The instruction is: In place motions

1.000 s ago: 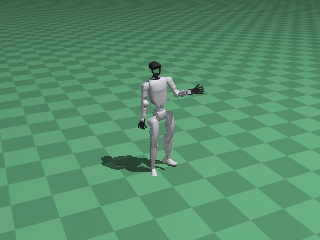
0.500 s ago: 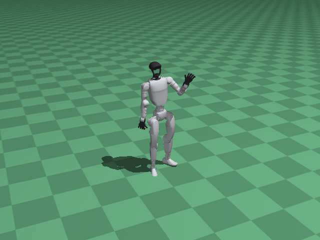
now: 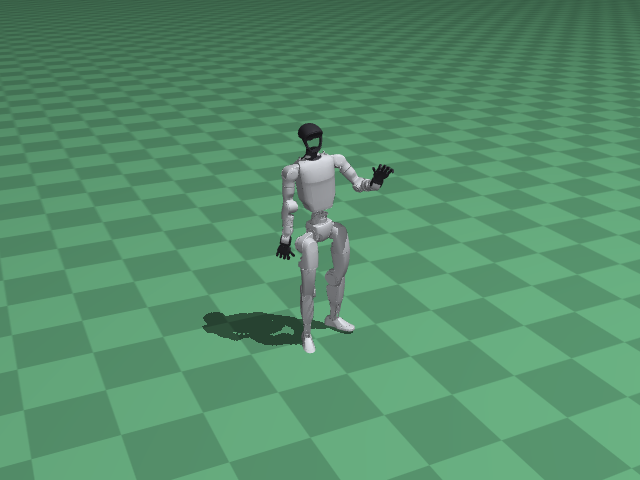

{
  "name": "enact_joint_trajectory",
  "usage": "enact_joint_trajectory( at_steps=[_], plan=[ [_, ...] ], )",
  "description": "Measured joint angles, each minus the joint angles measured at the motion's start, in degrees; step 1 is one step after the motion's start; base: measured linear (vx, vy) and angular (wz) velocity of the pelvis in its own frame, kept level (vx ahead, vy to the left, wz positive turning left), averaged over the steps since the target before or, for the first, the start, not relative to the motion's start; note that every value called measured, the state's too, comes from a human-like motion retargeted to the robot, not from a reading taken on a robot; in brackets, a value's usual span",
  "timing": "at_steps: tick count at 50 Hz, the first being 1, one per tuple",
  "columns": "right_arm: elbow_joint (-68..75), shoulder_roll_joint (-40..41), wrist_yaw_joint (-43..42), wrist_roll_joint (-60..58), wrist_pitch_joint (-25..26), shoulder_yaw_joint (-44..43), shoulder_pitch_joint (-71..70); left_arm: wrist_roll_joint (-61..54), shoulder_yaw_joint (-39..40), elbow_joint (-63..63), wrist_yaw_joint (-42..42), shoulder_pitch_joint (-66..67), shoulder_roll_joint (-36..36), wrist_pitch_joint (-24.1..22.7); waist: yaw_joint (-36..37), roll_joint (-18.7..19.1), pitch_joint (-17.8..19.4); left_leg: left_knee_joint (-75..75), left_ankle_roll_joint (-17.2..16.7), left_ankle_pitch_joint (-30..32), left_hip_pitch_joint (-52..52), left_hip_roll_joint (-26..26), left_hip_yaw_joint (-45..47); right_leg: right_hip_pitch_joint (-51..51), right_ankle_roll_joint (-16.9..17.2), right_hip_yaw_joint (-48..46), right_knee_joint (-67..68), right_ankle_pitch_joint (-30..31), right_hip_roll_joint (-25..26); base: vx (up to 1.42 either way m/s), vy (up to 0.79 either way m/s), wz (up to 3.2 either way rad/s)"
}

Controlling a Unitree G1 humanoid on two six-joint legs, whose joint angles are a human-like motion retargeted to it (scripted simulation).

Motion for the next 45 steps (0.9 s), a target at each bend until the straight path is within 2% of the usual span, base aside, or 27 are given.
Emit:
enact_joint_trajectory(
  at_steps=[2,4,5,8,10,12,13,15,17,18,19,20,22,25,29,32,35,40,45],
  plan=[
    [0.0,0.0,-0.4,0.3,-0.1,0.0,0.0,1.0,-2.3,4.2,-4.5,4.2,-0.5,1.6,-0.4,0.1,0.1,0.0,0.0,0.0,0.0,0.0,0.0,-0.1,-0.1,0.0,0.0,0.1,0.1,0.0,0.0,0.0],
    [0.1,0.0,-0.7,0.4,-0.2,0.1,0.1,1.9,-4.9,10.7,-13.9,8.0,-3.5,6.2,-0.3,0.2,0.2,-0.1,0.0,-0.1,0.0,0.2,0.4,-0.4,-0.1,0.5,0.1,0.1,0.1,0.01,0.0,-0.12],
    [0.2,0.0,-0.8,0.4,-0.2,0.1,0.1,2.8,-6.0,14.8,-20.5,9.7,-5.7,9.3,-0.1,0.3,0.1,0.0,0.0,-0.1,0.0,0.3,0.8,-0.5,-0.1,0.8,0.2,0.1,0.2,0.01,0.01,-0.34],
    [0.5,0.0,-0.8,1.4,-0.1,-0.3,0.3,13.7,-6.6,31.3,-49.9,11.9,-13.2,22.3,1.3,0.1,0.3,0.0,0.0,-0.3,0.3,0.3,2.2,-0.7,-0.2,2.2,0.3,-0.1,0.4,-0.01,0.0,-0.39],
    [0.7,0.2,-0.6,2.2,-0.1,-0.8,0.3,24.1,-5.9,45.4,-62.5,11.9,-17.5,25.5,2.1,-0.3,0.6,0.0,0.0,-0.4,0.6,0.3,2.9,-0.6,-0.3,3.0,0.4,-0.3,0.5,-0.01,-0.01,-0.29],
    [0.7,0.3,-0.3,2.6,-0.1,-1.1,-0.1,22.2,-6.1,65.2,-54.2,10.5,-19.6,21.0,2.2,-0.5,1.2,0.0,-0.1,-0.4,0.7,0.3,2.9,-0.5,-0.2,3.1,0.4,-0.3,0.4,0.0,0.0,0.0],
    [0.8,0.5,-0.1,2.5,-0.1,-1.1,-0.3,14.8,-5.9,76.4,-45.3,10.0,-20.8,19.0,2.0,-0.7,1.4,0.0,-0.1,-0.4,0.7,0.3,2.8,-0.4,-0.2,3.0,0.5,-0.2,0.3,0.0,0.0,0.0],
    [0.6,0.8,0.4,1.7,-0.2,-1.1,-1.0,-3.7,-1.2,91.9,-34.8,11.5,-22.7,18.3,1.0,-1.0,2.1,0.0,-0.1,-0.3,0.8,0.4,2.4,-0.3,0.0,2.6,0.5,-0.1,0.1,0.0,-0.06,0.18],
    [-0.1,1.0,1.0,0.1,-0.4,-0.9,-1.9,-19.5,6.2,91.9,-27.4,18.1,-24.4,26.2,-1.5,-0.9,3.1,0.0,-0.1,-0.1,0.8,0.7,1.4,-0.2,0.2,1.7,0.6,0.3,-0.1,0.03,-0.08,0.4],
    [-0.7,1.0,1.1,-0.5,-0.6,-0.7,-2.1,-26.3,9.7,91.9,-23.3,20.4,-25.6,28.2,-3.1,-0.7,3.6,0.0,-0.2,0.0,0.7,0.8,0.7,-0.2,0.2,1.0,0.6,0.6,-0.1,0.04,-0.06,0.57],
    [-1.3,0.8,0.9,-0.8,-0.8,-0.5,-2.2,-29.9,12.6,91.9,-22.4,22.4,-26.5,28.0,-4.7,-0.3,3.9,0.0,-0.1,0.1,0.5,1.0,-0.2,-0.4,0.1,0.2,0.5,0.9,-0.1,0.05,-0.04,0.66],
    [-2.0,0.6,0.6,-0.8,-1.1,-0.4,-2.3,-31.9,15.1,91.9,-23.2,24.3,-27.3,26.8,-6.2,0.1,4.3,-0.1,-0.1,0.2,0.3,1.1,-1.1,-0.7,-0.1,-0.7,0.5,1.1,0.0,0.03,-0.01,0.62],
    [-2.7,0.0,-0.4,0.2,-1.8,0.0,-2.3,-28.3,16.2,91.9,-30.3,27.2,-27.7,22.0,-8.0,0.9,4.9,-0.3,-0.1,0.2,0.0,1.3,-2.1,-1.3,-0.6,-1.8,0.4,1.5,0.4,-0.02,0.02,0.35],
    [-1.7,-0.6,-1.3,2.2,-1.8,0.3,-2.4,-17.9,13.2,91.9,-36.9,30.1,-26.1,16.7,-6.8,1.2,5.5,-0.5,-0.4,0.0,0.4,1.9,-1.0,-1.9,-0.8,-0.7,0.6,1.7,0.8,-0.03,-0.01,-0.37],
    [1.2,-0.6,-0.2,4.6,-0.2,-0.7,-2.2,-9.3,11.0,91.9,-37.8,31.0,-23.4,17.3,-1.0,0.3,5.1,-0.4,-1.0,-0.5,0.8,2.3,3.3,-2.6,-0.8,3.5,1.4,0.8,1.1,-0.07,-0.06,-0.83],
    [1.9,-0.5,0.6,6.2,0.1,-1.3,-1.7,-12.5,11.0,91.9,-35.8,29.7,-22.2,18.2,1.2,-0.1,5.0,-0.1,-1.4,-0.5,0.4,2.6,4.5,-2.5,-0.8,4.6,1.6,0.2,1.3,-0.06,-0.09,-0.2],
    [1.2,-0.4,0.3,6.3,-0.2,-1.8,-1.3,-18.2,13.0,91.9,-33.2,26.6,-22.2,16.4,0.9,0.0,5.3,0.4,-1.6,-0.3,-0.4,2.8,3.2,-2.3,-0.7,3.4,1.7,0.1,1.0,-0.07,-0.09,0.46],
    [-0.1,-0.6,-0.1,4.4,-0.4,-1.2,-2.3,-25.0,14.3,83.0,-35.9,23.4,-24.2,14.0,0.8,0.0,5.9,4.1,-1.1,-0.8,-3.3,3.3,2.1,-2.2,-0.4,3.0,1.6,-0.3,0.4,-0.08,-0.04,0.3],
    [-1.8,-1.1,-0.5,5.2,-1.2,-2.7,-3.2,-21.7,9.3,73.8,-38.6,18.7,-24.0,13.9,-0.4,-1.1,7.0,15.1,-1.4,1.2,-11.3,2.6,-4.6,-1.7,0.5,-0.1,0.4,-0.4,-1.7,-0.16,-0.02,0.81]
  ],
)
